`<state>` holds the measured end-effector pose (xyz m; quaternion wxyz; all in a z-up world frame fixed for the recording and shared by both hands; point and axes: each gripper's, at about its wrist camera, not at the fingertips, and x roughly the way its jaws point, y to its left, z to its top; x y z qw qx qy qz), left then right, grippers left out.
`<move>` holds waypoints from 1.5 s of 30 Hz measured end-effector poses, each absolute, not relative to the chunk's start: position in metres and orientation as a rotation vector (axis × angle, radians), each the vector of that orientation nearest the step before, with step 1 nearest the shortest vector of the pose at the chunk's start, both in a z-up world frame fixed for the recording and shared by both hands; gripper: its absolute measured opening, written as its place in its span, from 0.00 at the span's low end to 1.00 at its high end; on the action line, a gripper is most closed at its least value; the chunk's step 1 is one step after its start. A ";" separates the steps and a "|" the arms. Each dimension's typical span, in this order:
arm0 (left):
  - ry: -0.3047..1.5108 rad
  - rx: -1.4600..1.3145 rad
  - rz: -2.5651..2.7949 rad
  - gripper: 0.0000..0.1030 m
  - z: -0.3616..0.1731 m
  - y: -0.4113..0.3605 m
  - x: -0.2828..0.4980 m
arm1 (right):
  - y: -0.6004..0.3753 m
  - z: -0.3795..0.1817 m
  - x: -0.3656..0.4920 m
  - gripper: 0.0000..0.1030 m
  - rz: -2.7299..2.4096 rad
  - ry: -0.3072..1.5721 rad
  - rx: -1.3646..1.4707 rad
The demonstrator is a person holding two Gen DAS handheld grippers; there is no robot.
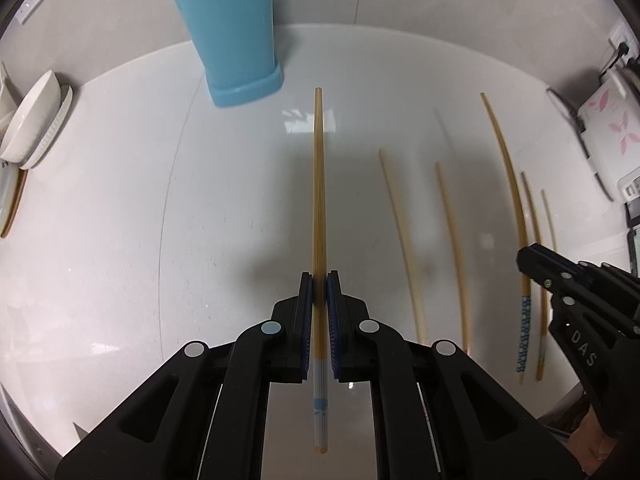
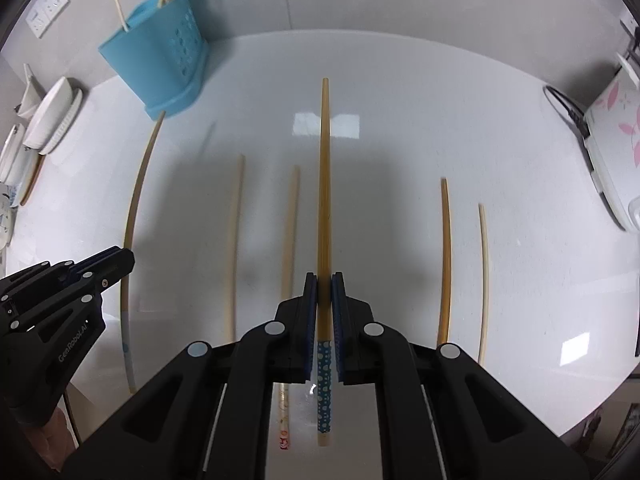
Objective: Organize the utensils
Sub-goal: 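Lift both chopsticks and carry them above the blue holder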
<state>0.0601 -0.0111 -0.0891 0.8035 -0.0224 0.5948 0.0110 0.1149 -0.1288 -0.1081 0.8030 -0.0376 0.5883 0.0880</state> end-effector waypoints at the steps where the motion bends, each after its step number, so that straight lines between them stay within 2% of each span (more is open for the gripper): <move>1: 1.264 -0.046 0.024 0.06 -0.086 -0.011 0.060 | -0.127 -0.104 0.115 0.06 0.197 1.247 -0.082; 14: 1.164 -0.066 0.044 0.06 -0.036 0.002 0.061 | -0.117 -0.068 0.129 0.07 0.257 1.146 -0.034; 45: 0.827 -0.171 0.068 0.06 0.056 0.066 0.127 | -0.058 0.022 0.194 0.07 0.375 0.876 0.055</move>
